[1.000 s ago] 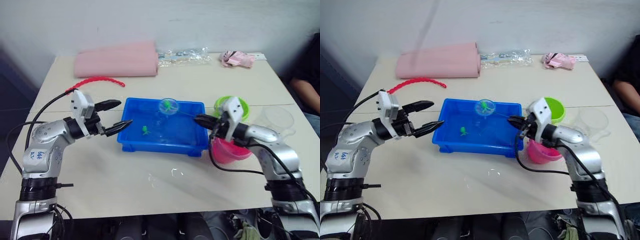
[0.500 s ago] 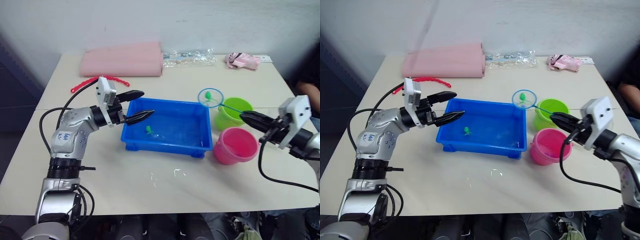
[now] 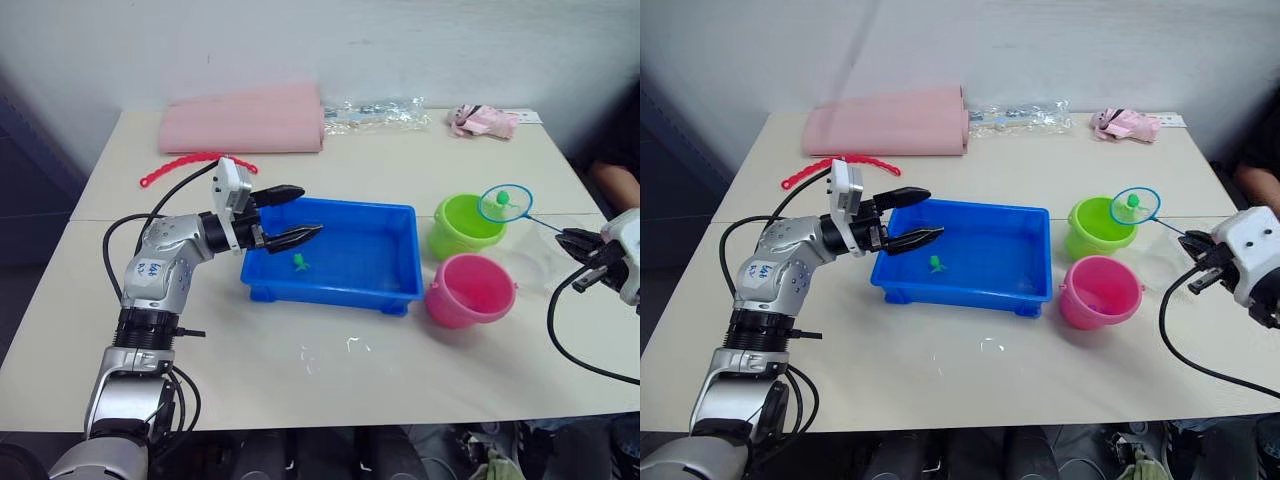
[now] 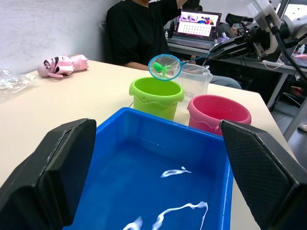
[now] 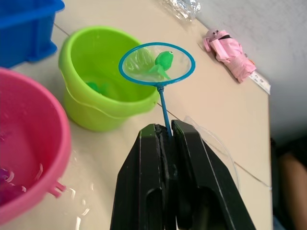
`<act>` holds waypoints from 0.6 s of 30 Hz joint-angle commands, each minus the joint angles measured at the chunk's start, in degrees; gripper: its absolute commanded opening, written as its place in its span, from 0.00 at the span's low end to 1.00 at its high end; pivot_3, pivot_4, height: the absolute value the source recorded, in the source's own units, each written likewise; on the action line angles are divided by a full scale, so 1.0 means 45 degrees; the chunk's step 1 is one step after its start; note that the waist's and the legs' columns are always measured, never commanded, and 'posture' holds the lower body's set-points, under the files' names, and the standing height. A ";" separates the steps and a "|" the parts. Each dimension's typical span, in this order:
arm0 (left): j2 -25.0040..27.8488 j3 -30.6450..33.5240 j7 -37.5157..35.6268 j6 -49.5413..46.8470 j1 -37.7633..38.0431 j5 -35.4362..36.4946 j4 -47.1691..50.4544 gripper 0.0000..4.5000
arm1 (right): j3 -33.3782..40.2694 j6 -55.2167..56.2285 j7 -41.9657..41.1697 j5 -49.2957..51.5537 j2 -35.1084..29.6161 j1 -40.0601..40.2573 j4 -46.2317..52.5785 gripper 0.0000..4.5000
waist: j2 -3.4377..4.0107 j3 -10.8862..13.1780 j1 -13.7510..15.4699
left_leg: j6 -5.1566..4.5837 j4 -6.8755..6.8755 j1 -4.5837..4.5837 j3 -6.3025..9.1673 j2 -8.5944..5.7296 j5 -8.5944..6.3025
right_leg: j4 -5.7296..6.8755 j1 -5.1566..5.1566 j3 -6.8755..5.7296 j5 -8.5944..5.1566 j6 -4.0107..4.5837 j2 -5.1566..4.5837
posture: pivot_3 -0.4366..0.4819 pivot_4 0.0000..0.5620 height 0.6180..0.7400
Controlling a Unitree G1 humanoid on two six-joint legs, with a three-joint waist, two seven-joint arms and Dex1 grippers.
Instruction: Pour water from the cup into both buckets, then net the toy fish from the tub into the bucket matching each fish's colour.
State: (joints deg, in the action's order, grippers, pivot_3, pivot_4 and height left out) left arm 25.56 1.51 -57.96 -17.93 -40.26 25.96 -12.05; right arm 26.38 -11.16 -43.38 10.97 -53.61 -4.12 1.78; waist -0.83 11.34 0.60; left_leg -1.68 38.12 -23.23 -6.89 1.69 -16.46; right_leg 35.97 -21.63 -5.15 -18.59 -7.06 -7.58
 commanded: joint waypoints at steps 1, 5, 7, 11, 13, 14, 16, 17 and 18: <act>0.0036 0.0039 -0.0113 0.0161 -0.0104 0.0000 0.0423 0.99 | -0.0368 0.2324 0.0571 -0.1519 -0.0587 -0.0133 -0.0536 0.00 | 0.0000 0.0000 -0.0021 | 0.0001 0.0000 0.0000 0.0000 0.0000 0.0001 | 0.0002 0.0000 0.0000 0.0000 0.0000 0.0000 | 0.48 0.27 1.00; 0.0039 0.0011 -0.0121 0.0208 -0.0049 -0.0065 0.0459 0.99 | -0.1087 0.5045 0.1182 -0.3445 -0.1412 -0.0043 -0.1419 0.00 | 0.0000 0.0000 -0.0096 | 0.0005 0.0001 0.0001 0.0001 -0.0001 0.0003 | 0.0002 0.0001 0.0001 0.0000 0.0000 -0.0002 | 0.48 0.27 1.00; 0.0044 -0.0001 -0.0099 0.0247 -0.0023 -0.0119 0.0444 0.99 | -0.1329 0.6031 0.1516 -0.4111 -0.1728 -0.0072 -0.1731 0.00 | 0.0001 0.0000 -0.0111 | 0.0005 0.0001 0.0000 0.0001 -0.0004 0.0004 | 0.0000 0.0001 0.0002 -0.0001 -0.0001 -0.0004 | 0.48 0.27 1.00; 0.0020 -0.0016 -0.0112 0.0296 0.0054 -0.0162 0.0463 0.99 | -0.1718 0.7508 0.2431 -0.5438 -0.2278 -0.0324 -0.2252 0.00 | 0.0002 0.0001 -0.0148 | 0.0013 0.0002 0.0003 0.0004 0.0002 0.0009 | 0.0000 0.0004 0.0002 -0.0001 -0.0001 -0.0002 | 0.48 0.27 1.00; 0.0027 -0.0039 -0.0133 0.0323 0.0050 -0.0184 0.0436 0.99 | -0.1892 0.8091 0.2841 -0.6022 -0.2525 -0.0384 -0.2468 0.00 | 0.0002 0.0001 -0.0153 | 0.0016 0.0002 0.0006 0.0004 0.0003 0.0011 | -0.0002 0.0003 0.0002 -0.0001 0.0000 -0.0001 | 0.48 0.27 1.00; 0.0075 -0.0018 -0.0160 0.0388 0.0021 -0.0224 0.0337 0.99 | -0.1983 0.8520 0.3141 -0.6368 -0.2678 -0.0479 -0.2607 0.00 | 0.0003 0.0001 -0.0153 | 0.0018 0.0001 0.0006 0.0004 0.0004 0.0012 | -0.0003 0.0004 0.0002 -0.0001 -0.0001 0.0000 | 0.48 0.27 1.00; 0.0136 0.0024 -0.0201 0.0480 -0.0026 -0.0277 0.0187 0.99 | -0.2150 0.9048 0.3685 -0.7057 -0.2954 -0.0601 -0.2854 0.00 | 0.0002 0.0001 -0.0159 | 0.0018 0.0003 0.0006 0.0004 0.0005 0.0013 | -0.0003 0.0004 0.0004 -0.0001 0.0000 -0.0001 | 0.48 0.27 1.00; 0.0144 0.0040 -0.0210 0.0501 -0.0042 -0.0291 0.0149 0.99 | -0.2213 0.9176 0.3905 -0.7338 -0.3063 -0.0634 -0.2966 0.00 | 0.0002 0.0001 -0.0156 | 0.0020 0.0005 0.0007 0.0004 0.0006 0.0013 | -0.0003 0.0004 0.0005 -0.0001 0.0000 0.0000 | 0.48 0.27 1.00; 0.0160 0.0065 -0.0228 0.0531 -0.0055 -0.0301 0.0114 0.99 | -0.2282 0.9413 0.4169 -0.7641 -0.3177 -0.0696 -0.3065 0.00 | 0.0002 0.0001 -0.0146 | 0.0021 0.0005 0.0007 0.0003 0.0004 0.0014 | -0.0003 0.0004 0.0005 -0.0001 -0.0001 -0.0002 | 0.48 0.27 1.00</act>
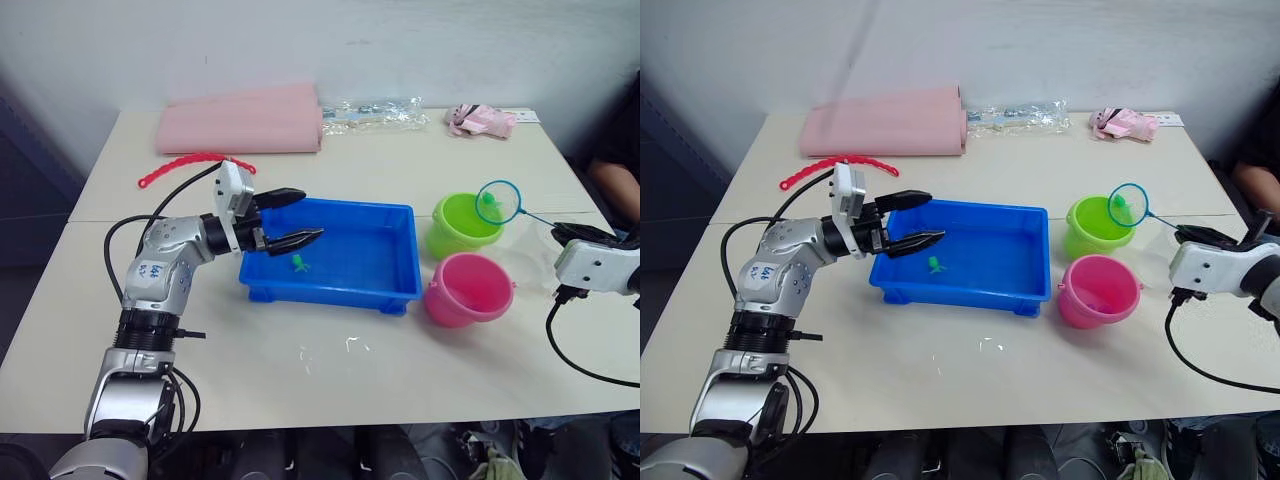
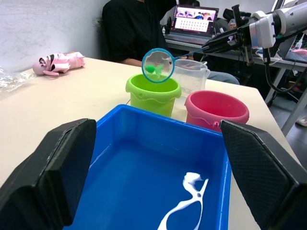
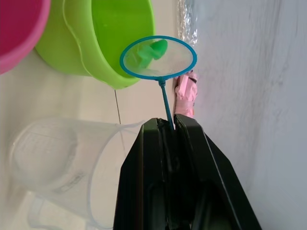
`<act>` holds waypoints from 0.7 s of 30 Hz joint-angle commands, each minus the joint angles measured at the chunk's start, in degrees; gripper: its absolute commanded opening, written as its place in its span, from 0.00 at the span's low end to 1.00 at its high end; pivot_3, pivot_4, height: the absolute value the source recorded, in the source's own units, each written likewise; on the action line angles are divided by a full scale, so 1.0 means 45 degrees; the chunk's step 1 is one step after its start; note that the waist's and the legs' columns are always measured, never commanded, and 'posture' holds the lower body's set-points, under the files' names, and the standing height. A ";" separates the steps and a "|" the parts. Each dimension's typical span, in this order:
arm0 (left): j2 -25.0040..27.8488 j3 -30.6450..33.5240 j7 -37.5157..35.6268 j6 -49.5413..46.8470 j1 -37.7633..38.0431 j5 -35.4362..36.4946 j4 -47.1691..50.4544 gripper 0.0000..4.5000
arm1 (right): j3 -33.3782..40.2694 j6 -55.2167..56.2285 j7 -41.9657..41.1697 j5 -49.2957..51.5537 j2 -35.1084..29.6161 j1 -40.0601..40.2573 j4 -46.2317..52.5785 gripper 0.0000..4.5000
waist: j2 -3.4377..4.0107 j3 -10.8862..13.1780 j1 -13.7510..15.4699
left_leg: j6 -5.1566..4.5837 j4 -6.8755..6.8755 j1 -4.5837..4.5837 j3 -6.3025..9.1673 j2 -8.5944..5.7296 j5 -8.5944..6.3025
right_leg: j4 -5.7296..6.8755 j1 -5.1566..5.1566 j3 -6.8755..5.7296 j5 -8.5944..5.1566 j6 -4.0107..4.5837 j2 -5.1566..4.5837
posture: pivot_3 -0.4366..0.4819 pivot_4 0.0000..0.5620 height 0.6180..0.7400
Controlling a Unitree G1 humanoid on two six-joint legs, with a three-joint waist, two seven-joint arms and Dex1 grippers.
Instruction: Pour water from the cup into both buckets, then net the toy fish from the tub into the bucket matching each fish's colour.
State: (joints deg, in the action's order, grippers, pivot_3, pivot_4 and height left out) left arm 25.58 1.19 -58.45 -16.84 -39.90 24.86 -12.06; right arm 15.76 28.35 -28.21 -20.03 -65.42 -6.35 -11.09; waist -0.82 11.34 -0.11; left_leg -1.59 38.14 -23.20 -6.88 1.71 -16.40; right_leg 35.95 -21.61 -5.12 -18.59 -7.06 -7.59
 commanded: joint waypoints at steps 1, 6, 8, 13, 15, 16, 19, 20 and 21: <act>0.0162 0.0151 -0.0130 0.0314 -0.0145 -0.0066 0.0092 0.99 | 0.0016 0.0835 0.1007 -0.0956 -0.0638 -0.0256 -0.0304 0.00 | 0.0000 0.0000 0.0014 | 0.0001 0.0001 0.0000 0.0001 0.0000 0.0001 | -0.0001 0.0000 0.0001 0.0000 0.0000 0.0000 | 0.48 0.27 1.00; 0.0267 0.0297 -0.0144 0.0480 -0.0115 -0.0090 0.0020 0.99 | -0.0088 0.1350 0.1174 -0.0706 -0.0792 -0.0698 -0.0765 0.00 | 0.0000 0.0000 -0.0010 | 0.0003 0.0004 0.0002 0.0001 0.0005 0.0003 | 0.0000 0.0001 0.0002 0.0000 0.0000 0.0005 | 0.48 0.27 1.00; 0.0355 0.0383 -0.0135 0.0517 -0.0015 -0.0079 0.0058 0.99 | 0.0014 0.1067 0.0663 0.0276 -0.0577 -0.0851 -0.0727 0.00 | 0.0000 0.0000 -0.0004 | 0.0003 0.0003 0.0002 0.0001 0.0004 0.0004 | 0.0001 0.0001 0.0002 0.0000 0.0000 0.0005 | 0.48 0.27 1.00; 0.1116 0.0780 -0.0396 0.0992 0.0768 -0.0104 0.0341 0.99 | 0.0085 -0.2540 -0.2458 0.6182 0.0759 -0.1918 0.0939 0.00 | 0.0000 0.0000 -0.0099 | -0.0001 0.0003 0.0015 0.0003 0.0014 0.0005 | 0.0000 0.0011 0.0005 0.0000 0.0001 0.0015 | 0.48 0.27 1.00; 0.1660 0.1055 -0.0770 0.1349 0.1333 -0.0016 0.0541 0.99 | -0.0217 -0.4687 -0.3967 0.8531 0.1130 -0.2434 0.1985 0.00 | 0.0004 0.0001 -0.0160 | 0.0000 0.0000 0.0015 0.0009 0.0020 0.0006 | 0.0014 0.0010 0.0002 0.0000 0.0002 0.0019 | 0.48 0.27 1.00; 0.1893 0.1137 -0.0957 0.1534 0.1579 -0.0020 0.0617 0.99 | -0.0350 -0.5405 -0.4485 0.9240 0.1246 -0.2662 0.2355 0.00 | 0.0004 0.0002 -0.0195 | -0.0001 0.0000 0.0014 0.0013 0.0021 0.0006 | 0.0017 0.0010 -0.0001 0.0000 0.0002 0.0017 | 0.48 0.27 1.00; 0.2727 0.1685 -0.1283 0.1413 0.2557 0.0215 0.0973 0.99 | -0.1667 -0.6815 -0.5658 0.9720 0.1646 -0.3776 0.3038 0.00 | 0.0005 0.0003 -0.0108 | -0.0005 0.0002 0.0008 0.0022 0.0018 0.0003 | 0.0017 0.0010 -0.0009 0.0002 0.0005 0.0008 | 0.48 0.27 1.00; 0.2984 0.1891 -0.1373 0.1352 0.2858 0.0304 0.1057 0.99 | -0.2205 -0.7343 -0.5921 0.9722 0.1793 -0.4181 0.3178 0.00 | 0.0005 0.0002 -0.0172 | -0.0014 0.0008 0.0002 0.0026 0.0011 0.0001 | 0.0012 0.0014 -0.0018 0.0002 0.0005 -0.0003 | 0.48 0.27 1.00; 0.3232 0.2096 -0.1461 0.1220 0.3145 0.0427 0.1149 0.99 | -0.2773 -0.8030 -0.6199 0.9704 0.1964 -0.4610 0.3284 0.00 | 0.0005 0.0002 -0.0234 | -0.0026 0.0010 0.0005 0.0017 0.0011 -0.0008 | 0.0004 0.0012 -0.0004 0.0003 0.0005 -0.0015 | 0.48 0.27 1.00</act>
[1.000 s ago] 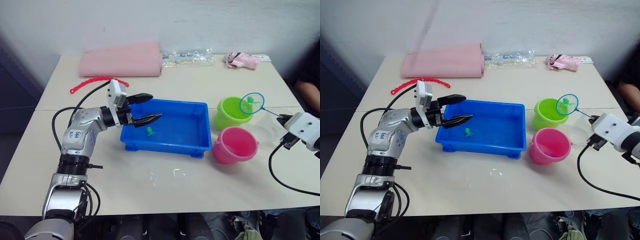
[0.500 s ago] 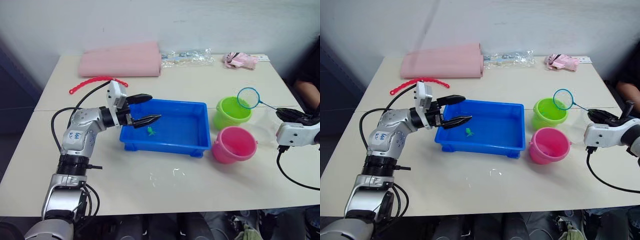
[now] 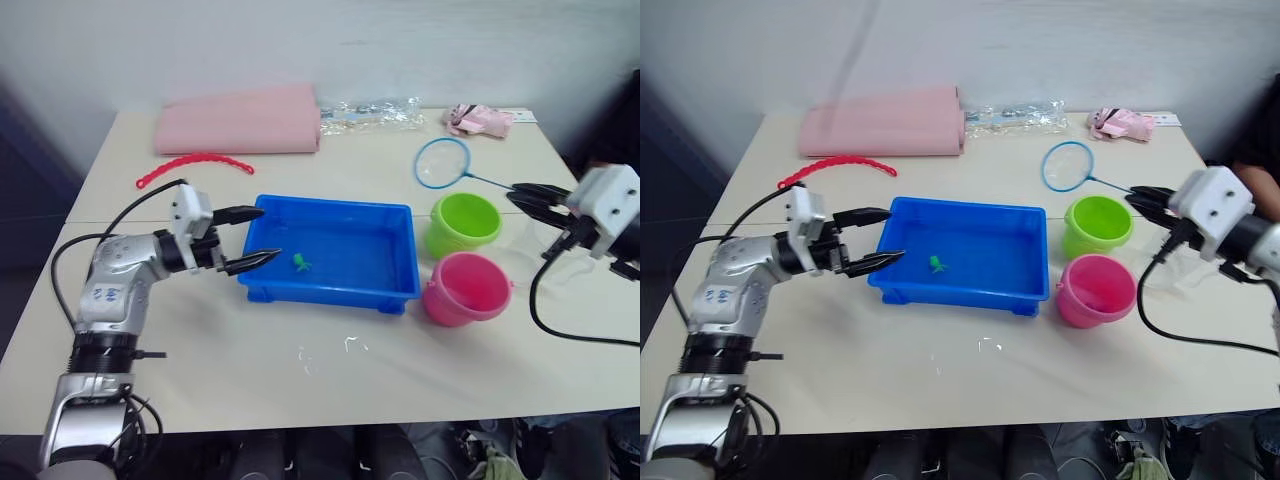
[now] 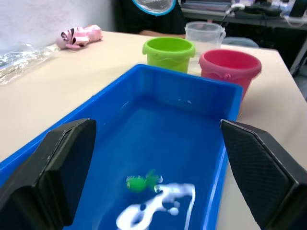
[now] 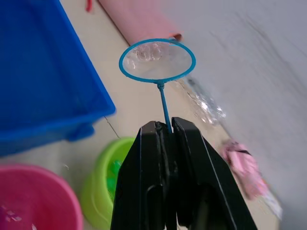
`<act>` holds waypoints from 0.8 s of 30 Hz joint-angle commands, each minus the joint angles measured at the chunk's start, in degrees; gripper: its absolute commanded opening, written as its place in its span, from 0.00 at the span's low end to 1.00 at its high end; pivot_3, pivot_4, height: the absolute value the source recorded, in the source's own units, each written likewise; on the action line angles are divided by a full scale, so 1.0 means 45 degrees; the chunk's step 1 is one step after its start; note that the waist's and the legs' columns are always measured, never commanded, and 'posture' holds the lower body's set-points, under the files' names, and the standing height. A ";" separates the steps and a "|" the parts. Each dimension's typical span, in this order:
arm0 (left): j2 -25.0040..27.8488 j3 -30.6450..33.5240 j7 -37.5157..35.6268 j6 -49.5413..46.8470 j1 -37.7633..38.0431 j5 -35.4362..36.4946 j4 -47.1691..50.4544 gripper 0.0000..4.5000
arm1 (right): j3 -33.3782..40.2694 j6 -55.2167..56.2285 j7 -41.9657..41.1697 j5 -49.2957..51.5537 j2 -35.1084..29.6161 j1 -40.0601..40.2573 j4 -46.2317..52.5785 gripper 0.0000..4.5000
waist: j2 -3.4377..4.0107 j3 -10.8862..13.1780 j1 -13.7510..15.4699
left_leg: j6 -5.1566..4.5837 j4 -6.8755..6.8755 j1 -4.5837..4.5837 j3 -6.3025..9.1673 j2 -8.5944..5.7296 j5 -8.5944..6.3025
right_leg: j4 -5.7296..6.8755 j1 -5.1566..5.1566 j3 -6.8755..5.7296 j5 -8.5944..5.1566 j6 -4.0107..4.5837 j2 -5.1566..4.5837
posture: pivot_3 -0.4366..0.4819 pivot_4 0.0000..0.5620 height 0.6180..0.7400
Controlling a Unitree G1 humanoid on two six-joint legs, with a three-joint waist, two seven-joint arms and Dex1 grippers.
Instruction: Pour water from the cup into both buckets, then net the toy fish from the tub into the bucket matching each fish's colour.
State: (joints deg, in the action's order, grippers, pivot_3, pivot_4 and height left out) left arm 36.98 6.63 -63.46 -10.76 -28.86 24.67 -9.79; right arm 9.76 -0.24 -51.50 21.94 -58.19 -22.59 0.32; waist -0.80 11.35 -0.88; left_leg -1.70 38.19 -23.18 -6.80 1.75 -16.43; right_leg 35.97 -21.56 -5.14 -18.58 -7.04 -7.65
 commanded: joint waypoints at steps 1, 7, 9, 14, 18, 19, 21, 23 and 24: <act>0.0868 0.1038 -0.0406 -0.0201 0.0895 0.0549 0.0698 0.99 | -0.1881 -0.2436 -0.1251 0.0329 0.0446 -0.1310 0.0777 0.00 | 0.0001 0.0000 -0.0104 | 0.0000 -0.0002 0.0000 0.0001 0.0003 -0.0002 | 0.0001 -0.0005 -0.0001 0.0000 0.0000 -0.0003 | 0.48 0.27 1.00; 0.2072 0.1384 -0.1630 -0.0643 0.1505 0.0934 0.0652 0.99 | -0.4527 -0.3797 -0.2105 -0.1467 0.1901 -0.3637 -0.0768 0.00 | 0.0001 0.0002 -0.0151 | 0.0004 -0.0012 -0.0023 0.0012 -0.0006 -0.0009 | 0.0000 -0.0015 -0.0018 -0.0001 0.0002 -0.0013 | 0.48 0.27 1.00; 0.2359 0.1384 -0.1946 -0.0715 0.1341 0.0958 0.0454 0.99 | -0.5171 -0.3622 -0.2482 -0.2168 0.2214 -0.4134 -0.1411 0.00 | 0.0002 0.0001 -0.0154 | 0.0005 -0.0011 -0.0022 0.0004 -0.0006 -0.0009 | 0.0005 -0.0023 -0.0016 -0.0001 0.0002 -0.0012 | 0.48 0.27 1.00; 0.2816 0.1273 -0.2424 -0.0746 0.0970 0.0878 0.0100 0.99 | -0.6476 -0.2722 -0.3408 -0.3381 0.3643 -0.5404 -0.3414 0.00 | 0.0002 0.0001 -0.0183 | 0.0012 -0.0025 -0.0028 -0.0014 -0.0006 -0.0013 | 0.0000 -0.0038 -0.0014 -0.0003 0.0005 -0.0001 | 0.48 0.27 1.00; 0.2761 0.1234 -0.2353 -0.0802 0.0929 0.0855 0.0264 0.99 | -0.6951 -0.2384 -0.3590 -0.4008 0.4711 -0.5865 -0.4067 0.00 | 0.0002 0.0002 -0.0202 | 0.0013 -0.0030 -0.0031 -0.0027 -0.0003 -0.0012 | 0.0014 -0.0061 -0.0002 -0.0004 0.0005 0.0006 | 0.48 0.27 1.00; 0.2732 0.1234 -0.2313 -0.0817 0.0975 0.0860 0.0353 0.99 | -0.6885 -0.2496 -0.3536 -0.3917 0.5046 -0.5912 -0.4074 0.00 | 0.0002 0.0002 -0.0209 | 0.0014 -0.0030 -0.0031 -0.0030 0.0001 -0.0012 | 0.0015 -0.0062 -0.0006 -0.0004 0.0005 0.0008 | 0.48 0.27 1.00; 0.2658 0.1253 -0.2210 -0.0891 0.1172 0.0911 0.0601 0.99 | -0.6694 -0.2708 -0.3369 -0.3769 0.5612 -0.5857 -0.4027 0.00 | 0.0002 0.0002 -0.0223 | 0.0014 -0.0030 -0.0036 -0.0043 0.0003 -0.0012 | 0.0027 -0.0081 0.0003 -0.0004 0.0005 0.0010 | 0.48 0.27 1.00; 0.2615 0.1268 -0.2147 -0.0935 0.1280 0.0933 0.0739 0.99 | -0.6498 -0.2828 -0.3269 -0.3728 0.5921 -0.5779 -0.4017 0.00 | 0.0003 0.0002 -0.0213 | 0.0015 -0.0030 -0.0036 -0.0047 0.0005 -0.0011 | 0.0032 -0.0084 0.0002 -0.0004 0.0005 0.0009 | 0.48 0.27 1.00; 0.2590 0.1277 -0.2079 -0.0967 0.1358 0.0919 0.0815 0.99 | -0.6035 -0.3180 -0.3032 -0.3252 0.6301 -0.5636 -0.4065 0.00 | 0.0002 0.0002 -0.0212 | 0.0015 -0.0029 -0.0037 -0.0050 0.0003 -0.0011 | 0.0034 -0.0087 0.0003 -0.0004 0.0005 0.0008 | 0.48 0.27 1.00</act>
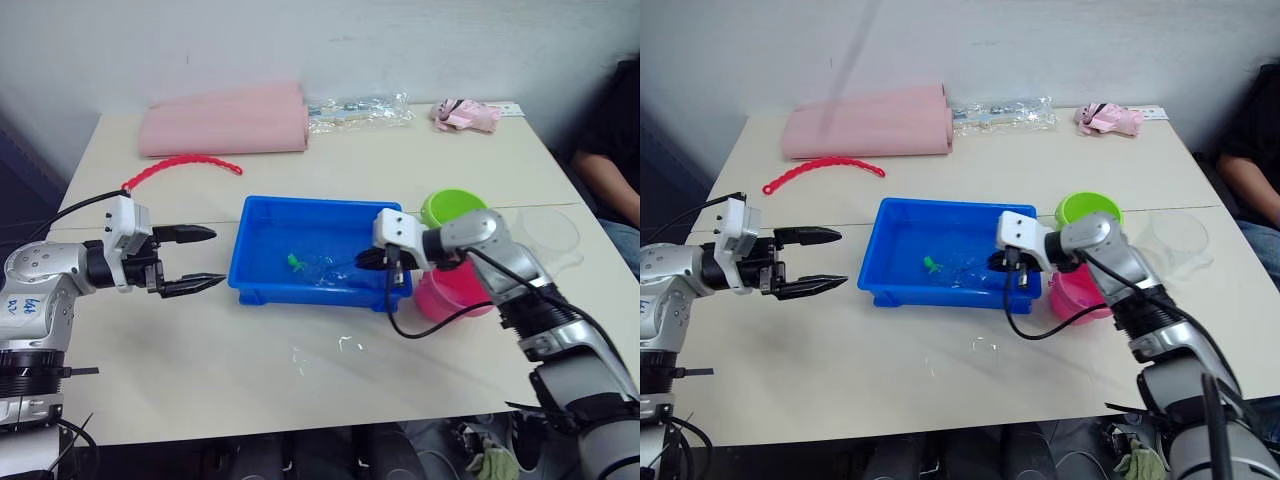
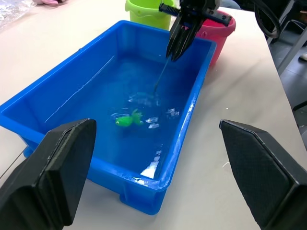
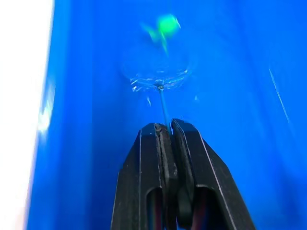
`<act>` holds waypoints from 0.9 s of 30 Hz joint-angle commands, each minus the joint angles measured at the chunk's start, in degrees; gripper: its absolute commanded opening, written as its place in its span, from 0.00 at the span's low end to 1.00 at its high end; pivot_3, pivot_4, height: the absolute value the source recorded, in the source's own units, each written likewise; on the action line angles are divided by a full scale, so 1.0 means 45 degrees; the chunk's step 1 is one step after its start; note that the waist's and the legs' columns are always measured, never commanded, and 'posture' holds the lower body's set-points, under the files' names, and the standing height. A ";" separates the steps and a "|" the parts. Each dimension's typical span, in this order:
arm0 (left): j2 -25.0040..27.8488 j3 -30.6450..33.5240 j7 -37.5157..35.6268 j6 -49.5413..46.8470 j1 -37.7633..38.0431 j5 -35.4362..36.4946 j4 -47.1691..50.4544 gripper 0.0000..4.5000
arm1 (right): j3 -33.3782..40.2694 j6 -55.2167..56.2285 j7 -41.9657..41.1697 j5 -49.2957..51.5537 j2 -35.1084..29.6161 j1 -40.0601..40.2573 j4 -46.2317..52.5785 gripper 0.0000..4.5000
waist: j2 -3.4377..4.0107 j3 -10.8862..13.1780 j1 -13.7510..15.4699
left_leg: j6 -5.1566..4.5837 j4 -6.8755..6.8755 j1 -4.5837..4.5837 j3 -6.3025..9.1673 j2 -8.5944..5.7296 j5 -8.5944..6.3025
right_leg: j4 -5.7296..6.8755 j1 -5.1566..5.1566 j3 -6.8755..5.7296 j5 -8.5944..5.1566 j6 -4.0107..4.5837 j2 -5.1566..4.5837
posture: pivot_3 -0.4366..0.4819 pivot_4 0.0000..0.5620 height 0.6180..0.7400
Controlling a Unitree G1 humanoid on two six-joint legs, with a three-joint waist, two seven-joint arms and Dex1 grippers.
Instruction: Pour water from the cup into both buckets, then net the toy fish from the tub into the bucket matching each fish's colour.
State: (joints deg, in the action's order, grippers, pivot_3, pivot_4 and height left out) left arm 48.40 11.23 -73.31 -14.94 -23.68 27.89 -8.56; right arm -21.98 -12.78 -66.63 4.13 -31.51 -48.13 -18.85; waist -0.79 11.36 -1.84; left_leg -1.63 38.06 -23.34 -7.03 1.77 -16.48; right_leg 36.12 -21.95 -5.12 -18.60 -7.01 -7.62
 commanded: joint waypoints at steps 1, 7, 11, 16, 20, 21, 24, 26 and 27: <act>0.0015 0.0305 0.0208 -0.0114 0.0294 0.0236 0.0629 0.99 | 0.1480 -0.0746 0.0625 0.1136 0.0712 0.0198 0.0085 0.00 | -0.0001 0.0000 0.0003 | 0.0000 0.0001 -0.0001 0.0000 0.0000 0.0000 | -0.0001 0.0001 0.0001 0.0000 0.0000 0.0000 | 0.48 0.27 1.00; -0.0010 0.0475 0.0457 -0.0332 0.0722 0.0382 0.1097 0.99 | 0.2631 -0.0377 0.0917 0.1764 0.1085 0.1100 0.0429 0.00 | -0.0002 -0.0001 0.0057 | -0.0001 0.0008 -0.0005 0.0010 -0.0007 -0.0001 | 0.0002 0.0007 -0.0004 0.0000 0.0000 -0.0009 | 0.48 0.27 1.00; -0.0026 0.0493 0.0585 -0.0509 0.0706 0.0483 0.1316 0.99 | 0.3312 -0.0213 0.0873 0.2126 0.0775 0.1705 0.1171 0.00 | -0.0001 0.0000 0.0023 | 0.0003 0.0000 -0.0005 0.0003 -0.0003 -0.0003 | 0.0005 -0.0006 0.0003 0.0000 0.0000 -0.0004 | 0.48 0.27 1.00; -0.0287 0.0279 0.0744 -0.0691 0.0210 0.0700 0.1405 0.99 | 0.4350 -0.0404 0.0790 0.2945 0.0258 0.2690 0.2599 0.00 | -0.0001 -0.0001 0.0035 | 0.0007 -0.0001 -0.0005 -0.0005 0.0001 -0.0003 | 0.0013 -0.0014 0.0010 -0.0001 0.0002 -0.0001 | 0.48 0.27 1.00; -0.1158 0.0117 0.1588 -0.1153 -0.0505 0.0927 0.1454 0.99 | 0.5194 -0.0203 0.0874 0.3322 -0.0351 0.3742 0.3522 0.00 | -0.0002 -0.0001 0.0109 | 0.0005 0.0006 -0.0003 -0.0003 -0.0009 -0.0004 | 0.0013 -0.0003 0.0009 0.0000 0.0001 -0.0008 | 0.48 0.27 1.00; -0.1426 0.0105 0.1871 -0.1460 -0.0614 0.1096 0.1580 0.99 | 0.5413 -0.0111 0.0939 0.3388 -0.0475 0.3993 0.3730 0.00 | -0.0003 -0.0001 0.0131 | 0.0003 0.0008 -0.0003 0.0001 -0.0010 -0.0003 | 0.0012 0.0002 0.0007 0.0000 0.0001 -0.0009 | 0.48 0.27 1.00; -0.2155 0.0065 0.2323 -0.2016 -0.0753 0.1571 0.2112 0.99 | 0.6060 -0.0201 0.1189 0.3709 -0.0829 0.4663 0.4508 0.00 | -0.0003 -0.0001 0.0103 | 0.0000 0.0010 0.0002 0.0001 -0.0013 -0.0004 | 0.0012 0.0010 0.0010 0.0001 -0.0001 -0.0012 | 0.48 0.27 1.00; -0.2760 0.0089 0.2855 -0.2046 -0.0926 0.1678 0.2245 0.99 | 0.6644 -0.0332 0.1314 0.4050 -0.1123 0.5223 0.5209 0.00 | -0.0003 -0.0001 0.0094 | 0.0001 0.0007 0.0002 0.0003 -0.0006 -0.0004 | 0.0010 0.0008 0.0008 0.0001 -0.0001 -0.0004 | 0.48 0.27 1.00; -0.3005 0.0117 0.3033 -0.2087 -0.0963 0.1776 0.2332 0.99 | 0.6888 -0.0421 0.1411 0.4186 -0.1254 0.5488 0.5521 0.00 | -0.0003 -0.0001 0.0089 | 0.0002 0.0005 0.0003 0.0002 -0.0005 -0.0004 | 0.0010 0.0007 0.0008 0.0001 -0.0001 -0.0003 | 0.48 0.27 1.00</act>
State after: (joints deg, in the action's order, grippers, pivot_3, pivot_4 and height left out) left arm 35.44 10.89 -61.26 -24.25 -26.92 34.08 -0.43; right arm 5.92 -14.97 -60.89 20.70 -36.00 -24.05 1.94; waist -0.80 11.36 -1.44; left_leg -1.63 38.08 -23.32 -7.01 1.75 -16.50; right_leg 36.17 -21.91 -5.09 -18.59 -7.02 -7.62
